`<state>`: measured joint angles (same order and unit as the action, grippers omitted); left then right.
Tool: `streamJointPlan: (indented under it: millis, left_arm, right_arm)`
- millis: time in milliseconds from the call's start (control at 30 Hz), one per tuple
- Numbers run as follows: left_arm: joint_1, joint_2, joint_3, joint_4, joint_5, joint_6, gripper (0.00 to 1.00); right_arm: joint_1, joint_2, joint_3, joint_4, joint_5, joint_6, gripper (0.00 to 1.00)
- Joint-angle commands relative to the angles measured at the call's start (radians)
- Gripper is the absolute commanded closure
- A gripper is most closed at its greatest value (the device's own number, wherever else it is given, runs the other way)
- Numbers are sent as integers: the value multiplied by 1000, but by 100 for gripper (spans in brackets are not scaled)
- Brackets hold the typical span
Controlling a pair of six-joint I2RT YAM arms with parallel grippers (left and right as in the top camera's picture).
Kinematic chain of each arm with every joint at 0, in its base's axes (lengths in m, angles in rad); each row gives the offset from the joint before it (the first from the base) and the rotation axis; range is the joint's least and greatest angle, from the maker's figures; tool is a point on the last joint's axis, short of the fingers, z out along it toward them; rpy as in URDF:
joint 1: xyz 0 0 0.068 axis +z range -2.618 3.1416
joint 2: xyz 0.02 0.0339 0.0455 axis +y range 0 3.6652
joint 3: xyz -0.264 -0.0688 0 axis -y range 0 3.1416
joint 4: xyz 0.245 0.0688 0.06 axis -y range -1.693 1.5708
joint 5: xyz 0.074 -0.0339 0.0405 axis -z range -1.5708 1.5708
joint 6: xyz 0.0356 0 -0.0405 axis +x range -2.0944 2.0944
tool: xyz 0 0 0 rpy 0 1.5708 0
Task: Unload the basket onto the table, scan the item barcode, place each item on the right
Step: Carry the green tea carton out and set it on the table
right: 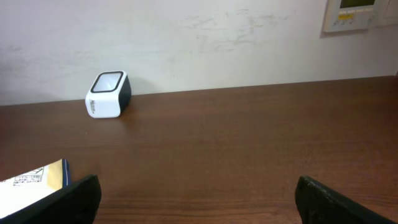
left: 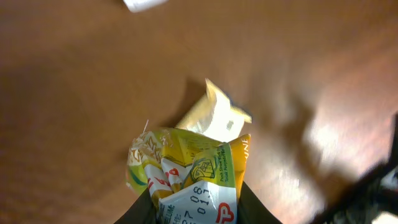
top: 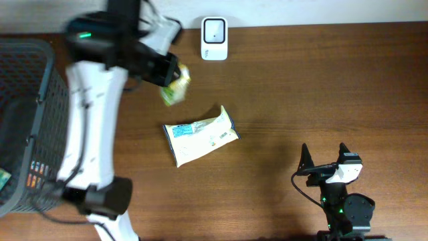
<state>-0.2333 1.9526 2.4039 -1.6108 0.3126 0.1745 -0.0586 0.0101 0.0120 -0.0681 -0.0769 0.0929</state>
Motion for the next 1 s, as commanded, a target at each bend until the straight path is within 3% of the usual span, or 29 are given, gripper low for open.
streamJointPlan:
  millis: [0, 133, 233, 367, 500, 533, 633, 667, 833, 967]
  left_arm:
    - [-125, 60, -155, 105, -11, -2, 100]
    - [-270, 108, -300, 414, 157, -12, 100]
    - [-365, 158, -383, 613, 162, -59, 100]
    - [-402, 249, -412, 679, 163, -179, 100]
    - [-402, 286, -420, 678, 167, -198, 100]
    - [-402, 291, -420, 674, 167, -198, 92]
    - [-402, 291, -417, 647, 166, -198, 5]
    - [-398, 285, -411, 640, 163, -197, 1]
    - [-310, 23, -290, 600, -94, -196, 1]
    - [-216, -173, -280, 614, -181, -183, 1]
  right_arm:
    - [-6, -7, -6, -2, 2, -8, 1]
    - [-6, -7, -6, -2, 2, -8, 1]
    - [-6, -7, -6, -2, 2, -8, 1]
    - [-6, -7, -6, -1, 2, -8, 1]
    - [-6, -7, -6, -1, 2, -8, 1]
    - [-6, -7, -6, -2, 2, -7, 1]
    - [-6, -7, -6, -2, 2, -8, 2]
    - [-6, -7, -6, -2, 2, -7, 1]
    - [-6, -7, -6, -2, 2, -8, 1]
    - [-6, -7, -6, -2, 2, -8, 1]
